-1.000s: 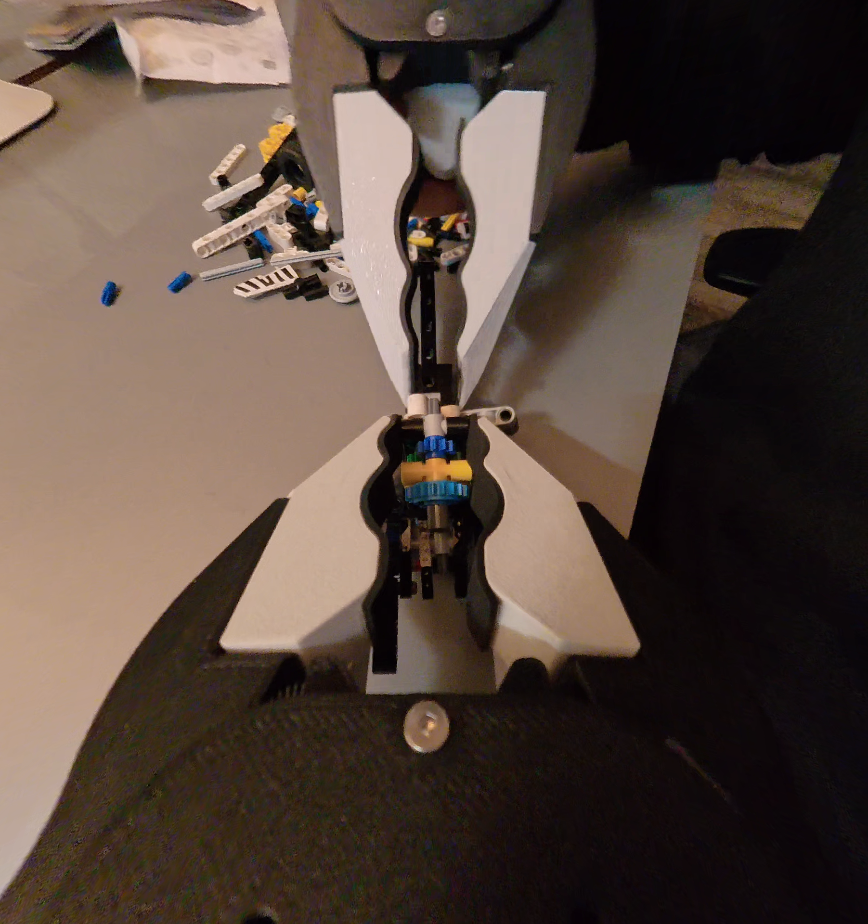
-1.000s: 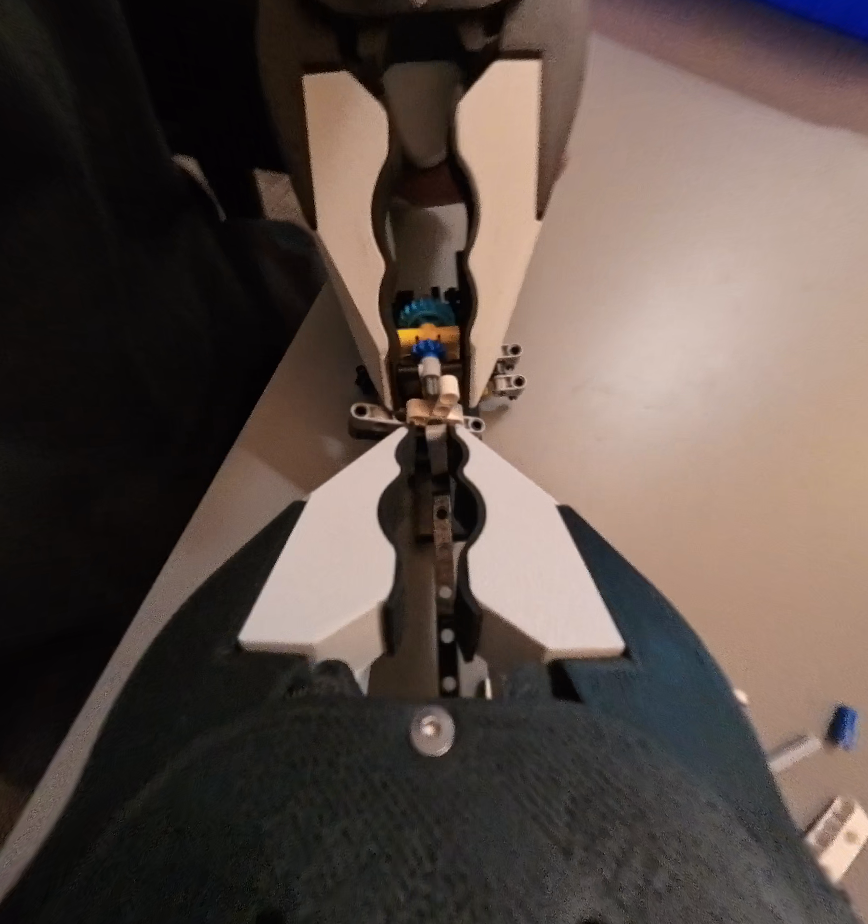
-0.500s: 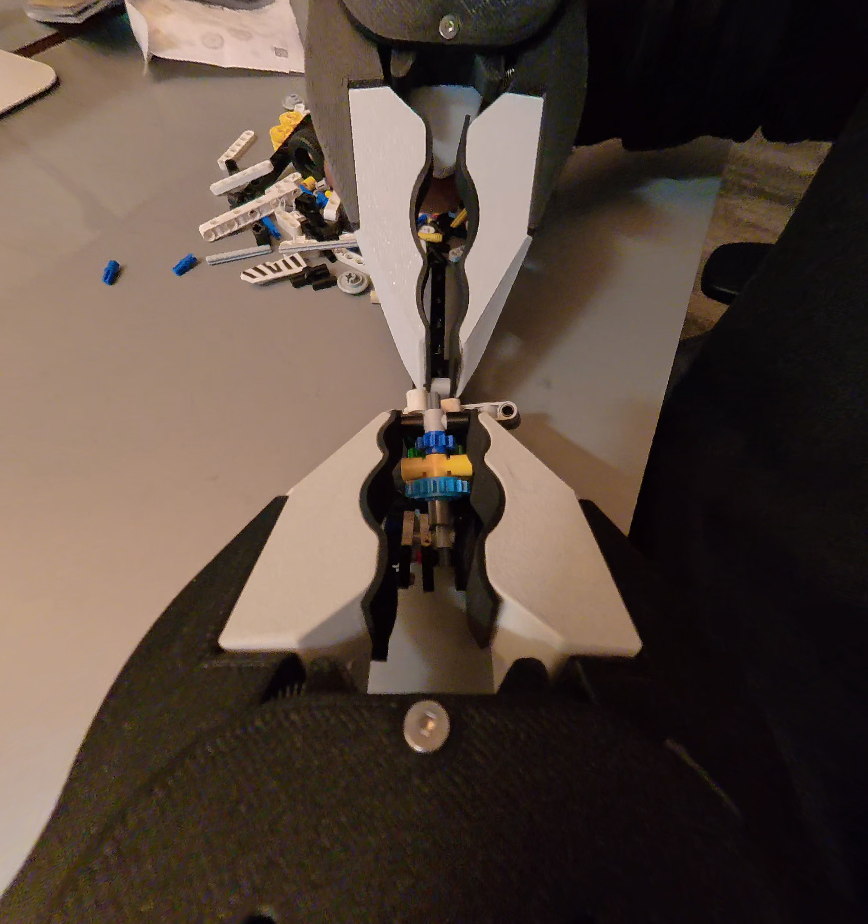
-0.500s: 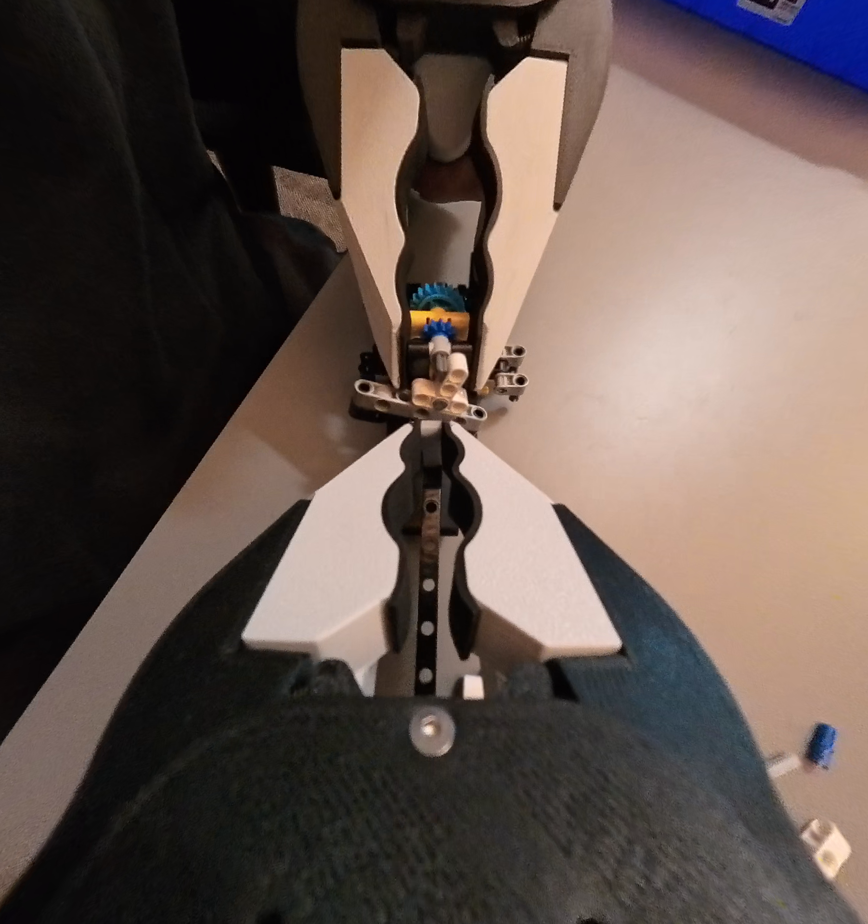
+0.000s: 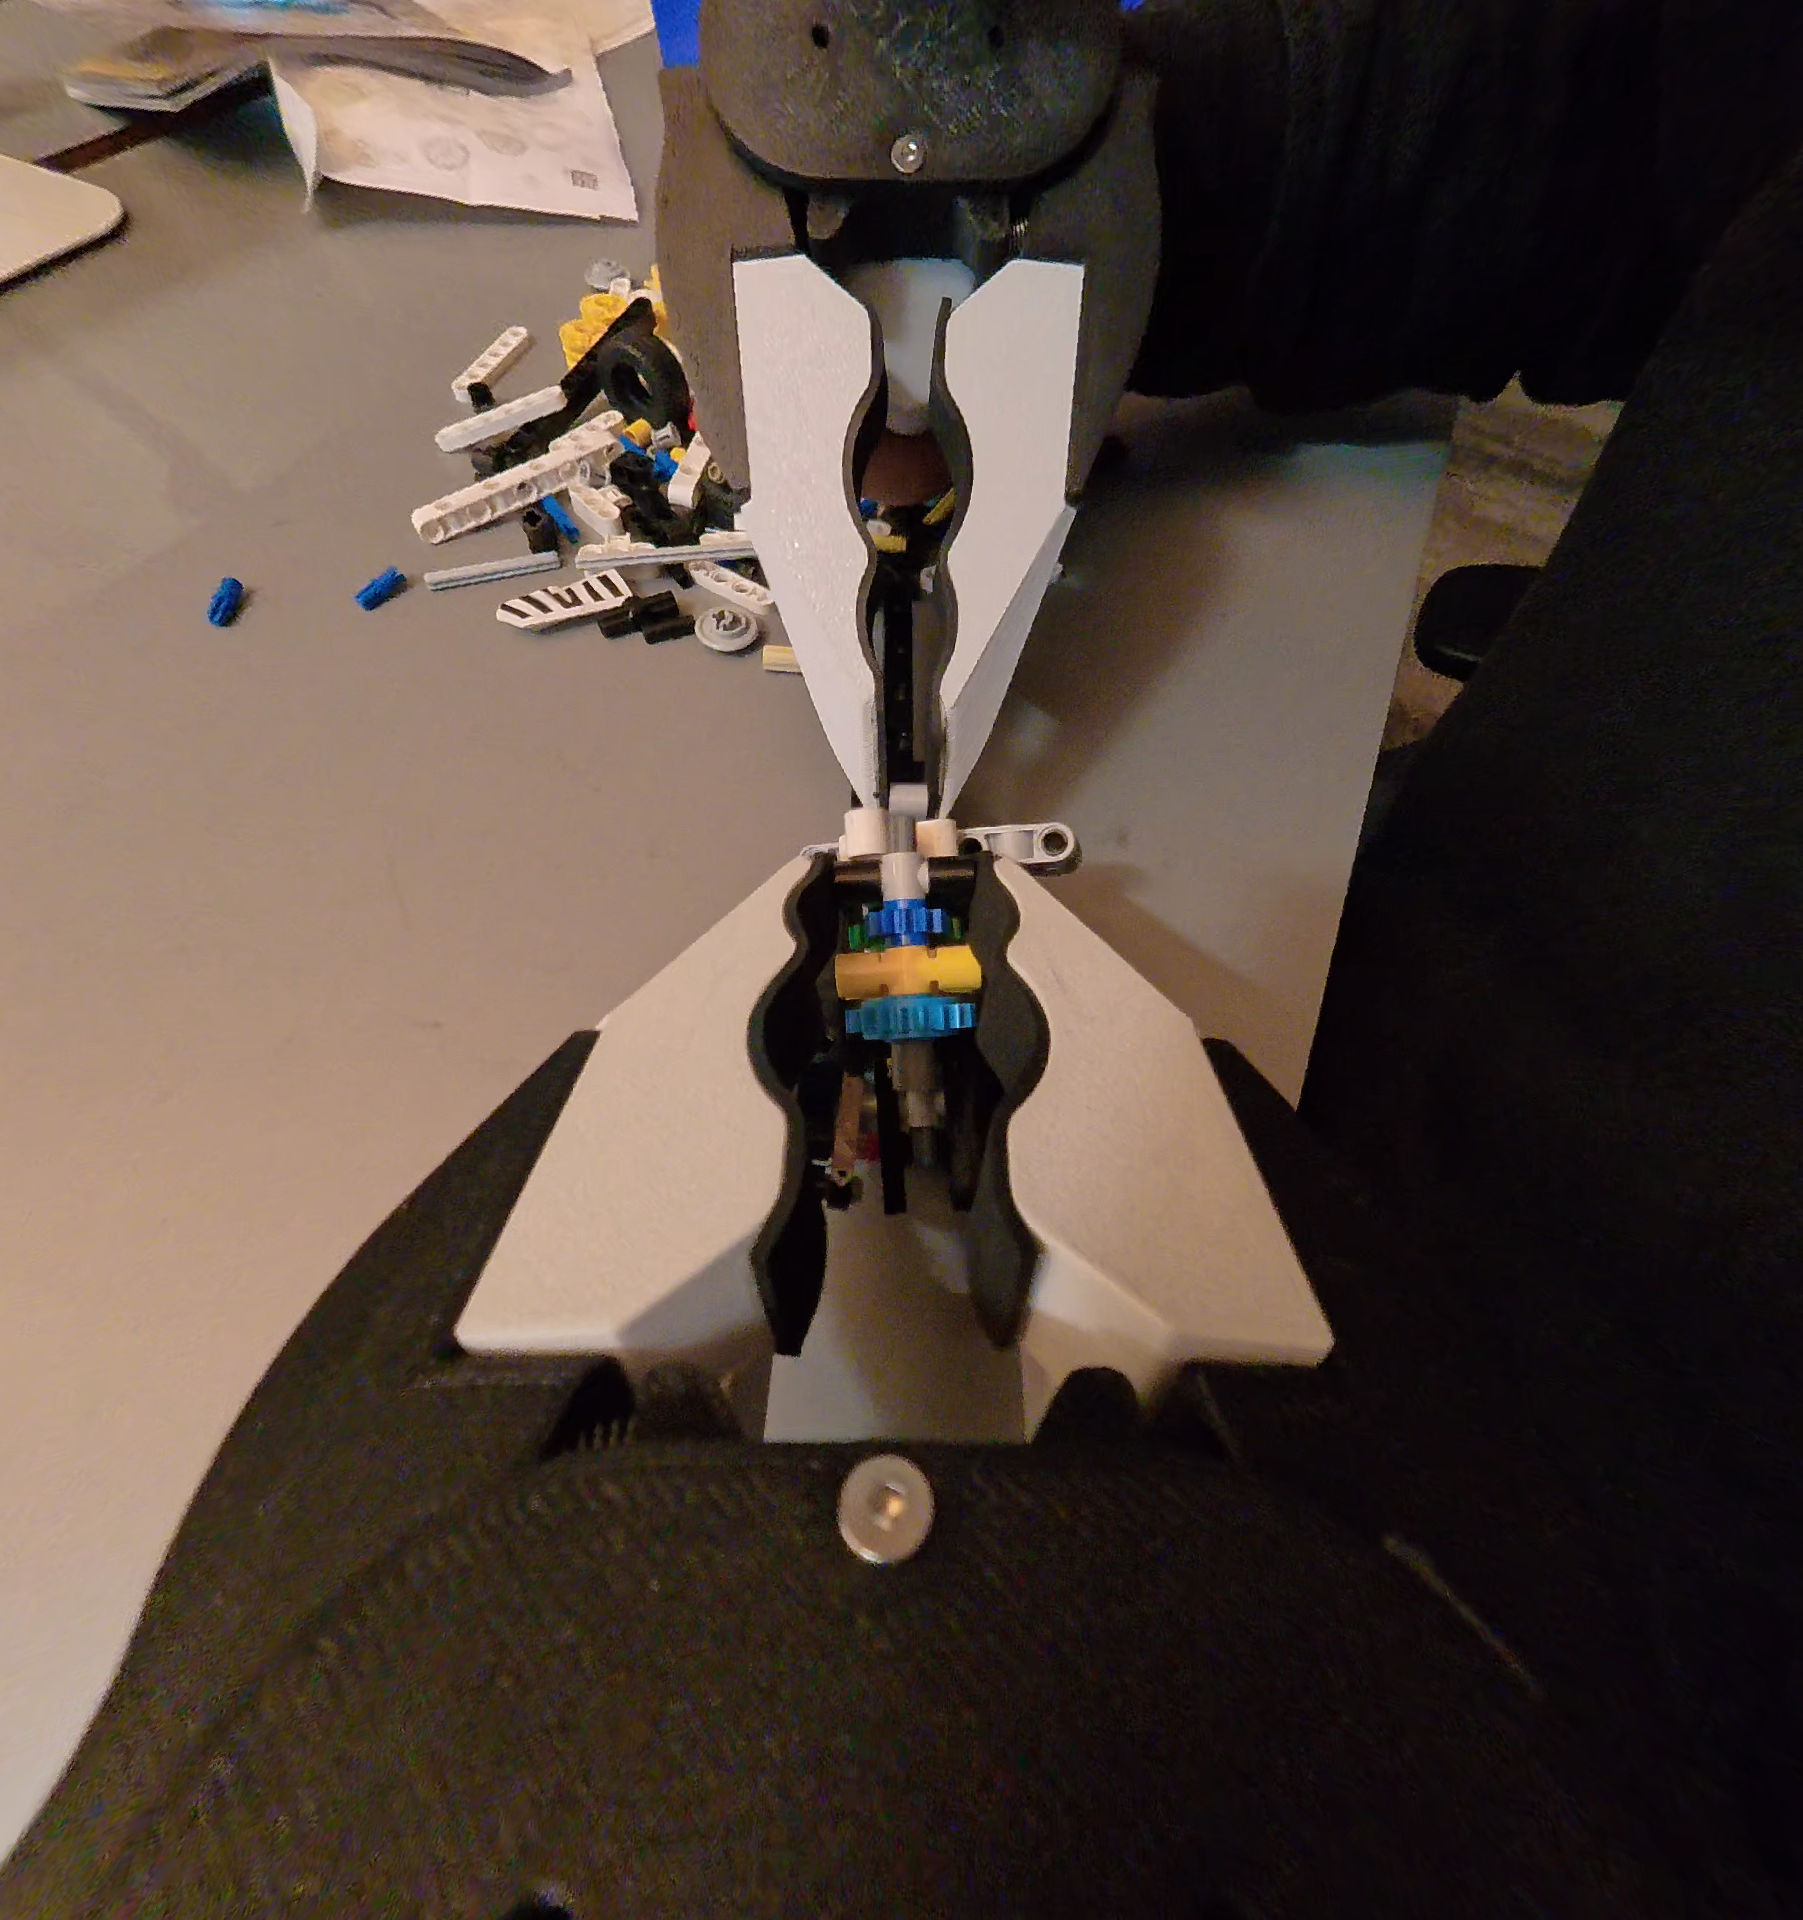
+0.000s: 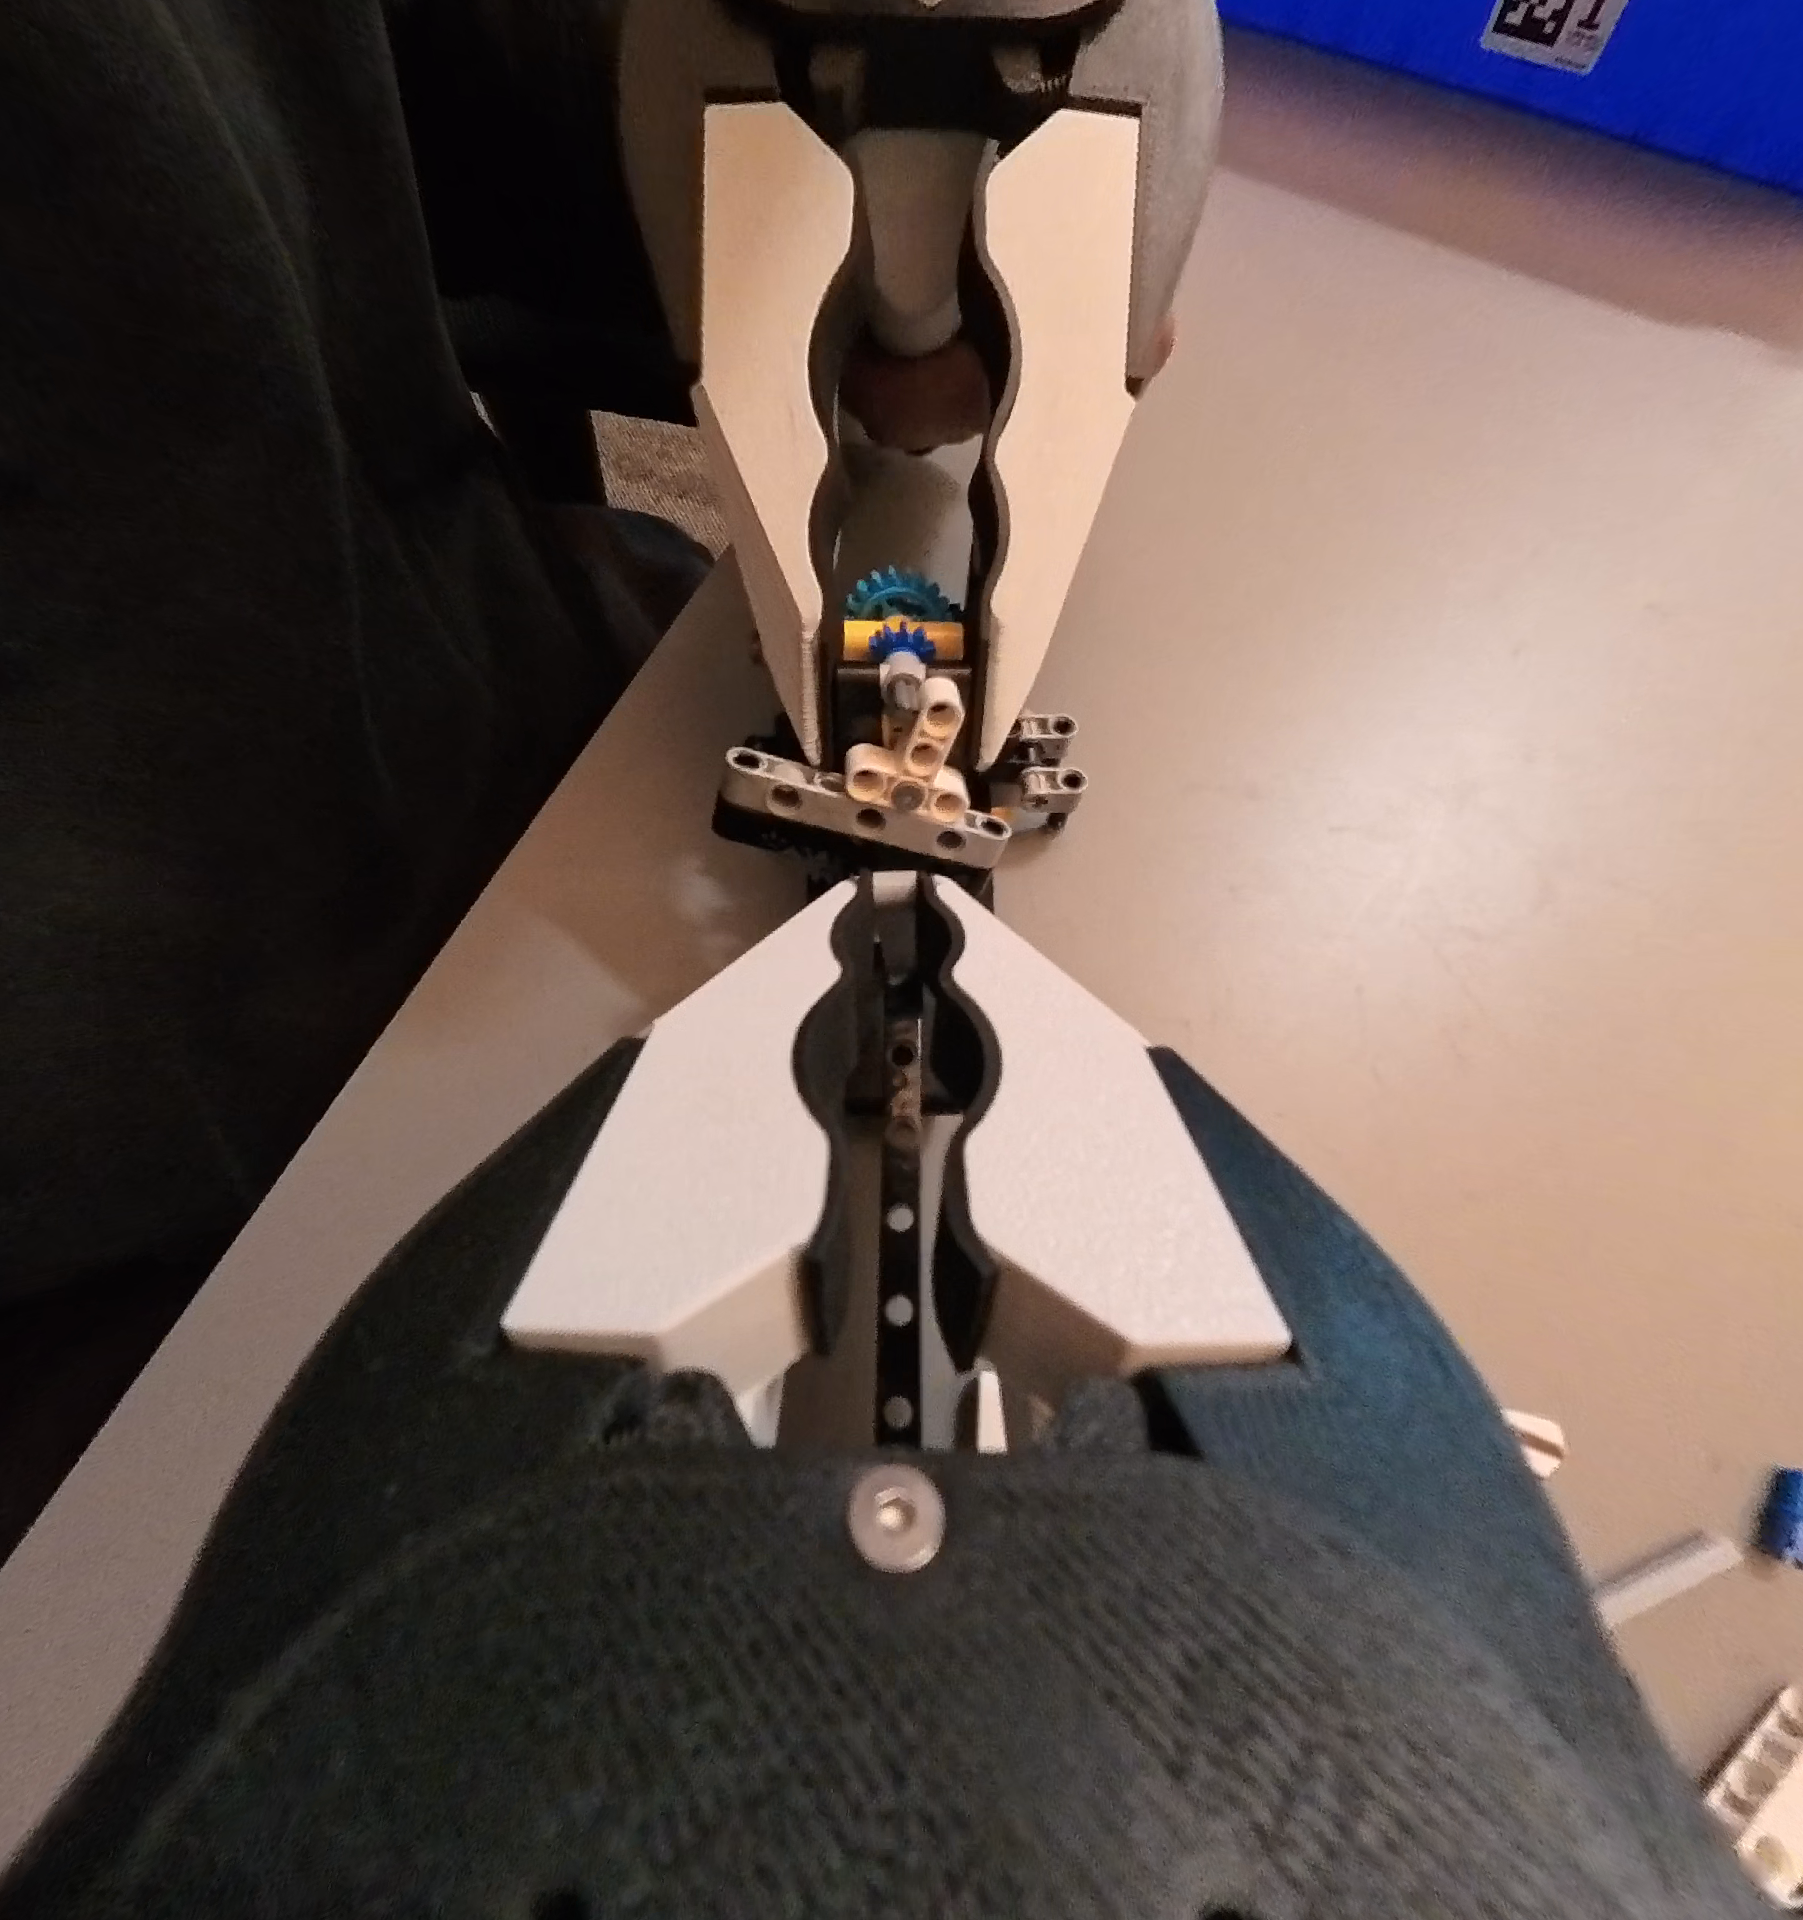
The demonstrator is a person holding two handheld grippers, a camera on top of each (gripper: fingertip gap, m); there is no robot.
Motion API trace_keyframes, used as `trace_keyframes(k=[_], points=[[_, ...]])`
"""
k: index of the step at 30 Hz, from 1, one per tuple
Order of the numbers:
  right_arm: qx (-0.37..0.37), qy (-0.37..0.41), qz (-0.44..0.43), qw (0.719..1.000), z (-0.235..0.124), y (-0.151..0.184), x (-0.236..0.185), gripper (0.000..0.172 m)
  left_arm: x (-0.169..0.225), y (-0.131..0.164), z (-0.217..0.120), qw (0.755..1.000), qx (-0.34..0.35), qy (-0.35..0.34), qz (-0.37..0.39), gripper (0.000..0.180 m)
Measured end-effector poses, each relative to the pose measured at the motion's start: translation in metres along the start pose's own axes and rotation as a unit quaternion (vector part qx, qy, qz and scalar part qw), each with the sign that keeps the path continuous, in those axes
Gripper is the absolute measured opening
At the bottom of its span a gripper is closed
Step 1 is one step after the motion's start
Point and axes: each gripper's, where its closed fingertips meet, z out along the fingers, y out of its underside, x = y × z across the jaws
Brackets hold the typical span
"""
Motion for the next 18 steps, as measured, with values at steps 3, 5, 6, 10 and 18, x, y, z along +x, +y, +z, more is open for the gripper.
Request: trace_keyframes(k=[3,5,6,10,18], points=[[-0.002,0.001,0.004,1.0,0.0,0.0,0.001,0.006,0.002,-0.001,0.0,1.0,0.013,0.01,0.005,0.026],[0.007,-0.002,0.013,1.0,-0.001,0.0,0.002,0.006,0.002,-0.002,-0.001,1.0,0.021,0.016,0.001,0.026],[0.011,-0.003,0.017,1.0,-0.001,0.0,0.002,0.006,0.002,-0.003,-0.002,0.999,0.028,0.022,-0.003,0.026],[0.001,0.027,0.024,0.999,-0.011,0.007,0.013,0.006,-0.009,-0.007,-0.017,0.998,0.054,0.01,-0.031,0.026],[-0.034,0.059,0.01,0.998,-0.008,0.004,0.017,0.006,-0.014,-0.011,-0.02,0.996,0.074,-0.001,-0.04,0.025]])
